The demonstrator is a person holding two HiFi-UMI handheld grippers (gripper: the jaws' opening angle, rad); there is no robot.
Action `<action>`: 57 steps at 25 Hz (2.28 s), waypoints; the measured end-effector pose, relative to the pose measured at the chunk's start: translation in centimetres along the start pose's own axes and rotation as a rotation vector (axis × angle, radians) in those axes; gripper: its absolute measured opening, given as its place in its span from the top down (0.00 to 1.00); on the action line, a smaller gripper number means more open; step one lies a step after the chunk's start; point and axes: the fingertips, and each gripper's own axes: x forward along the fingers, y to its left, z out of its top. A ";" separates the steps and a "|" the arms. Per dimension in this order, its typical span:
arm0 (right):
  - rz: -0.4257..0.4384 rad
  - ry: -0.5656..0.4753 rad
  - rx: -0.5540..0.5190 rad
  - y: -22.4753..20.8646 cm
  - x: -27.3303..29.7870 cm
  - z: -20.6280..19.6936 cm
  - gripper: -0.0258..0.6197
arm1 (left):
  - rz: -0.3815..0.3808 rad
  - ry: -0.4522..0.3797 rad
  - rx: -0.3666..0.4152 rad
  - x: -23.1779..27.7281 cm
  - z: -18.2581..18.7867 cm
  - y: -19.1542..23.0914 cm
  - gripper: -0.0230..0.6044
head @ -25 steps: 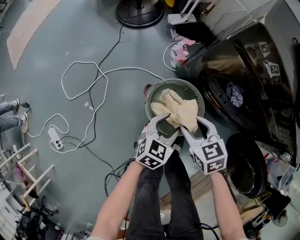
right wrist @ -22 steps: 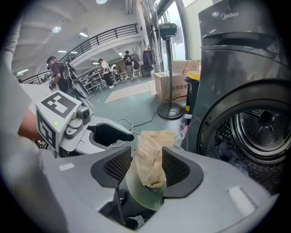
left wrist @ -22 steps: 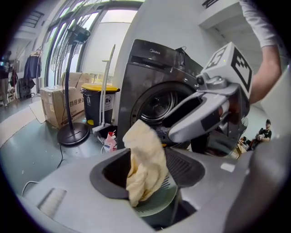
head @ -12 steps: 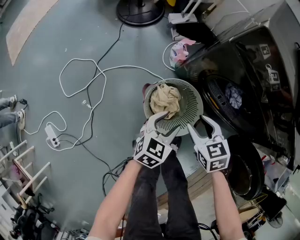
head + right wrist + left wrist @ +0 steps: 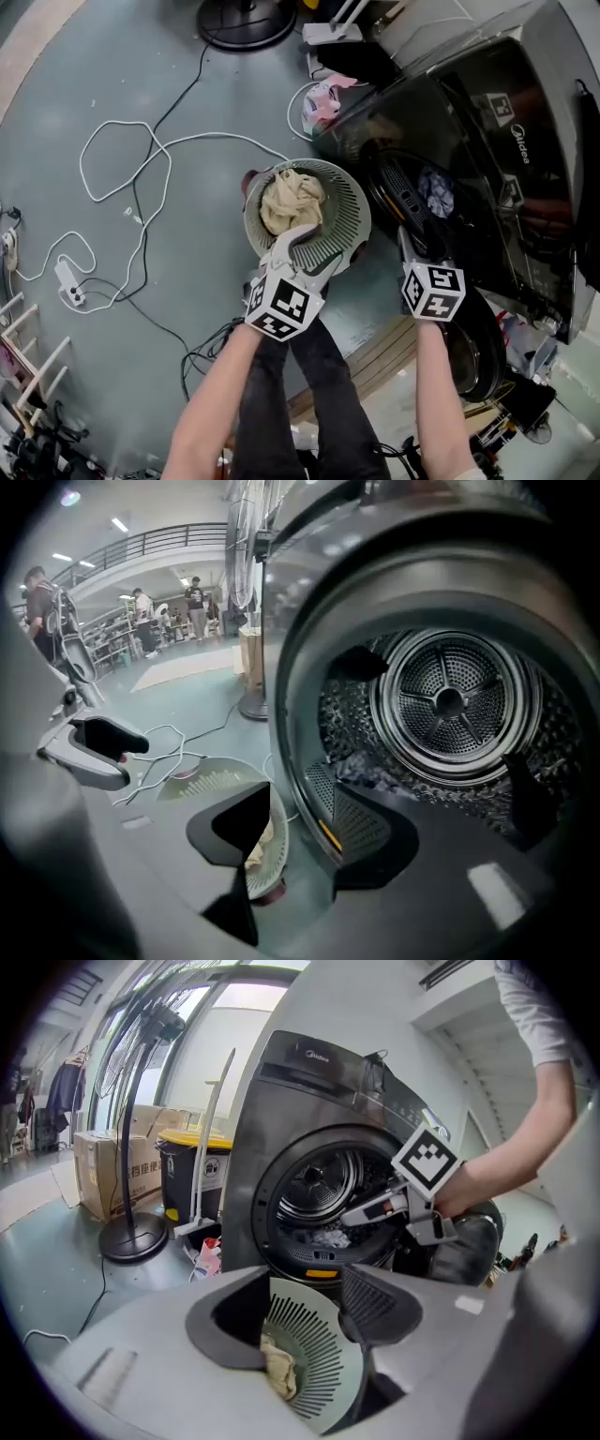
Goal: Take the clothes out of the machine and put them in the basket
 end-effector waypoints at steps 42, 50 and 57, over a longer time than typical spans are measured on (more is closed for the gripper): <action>-0.237 -0.014 0.112 -12.8 7.8 -8.5 0.82 | 0.003 -0.182 -0.096 12.4 0.6 -2.7 0.50; -0.179 -0.110 0.147 -9.4 0.8 -3.9 0.83 | 0.016 -0.148 -0.074 6.5 3.0 -3.9 0.52; -0.129 -0.146 0.168 -6.0 -4.1 -1.5 0.83 | 0.010 -0.110 -0.033 2.4 5.0 -5.5 0.52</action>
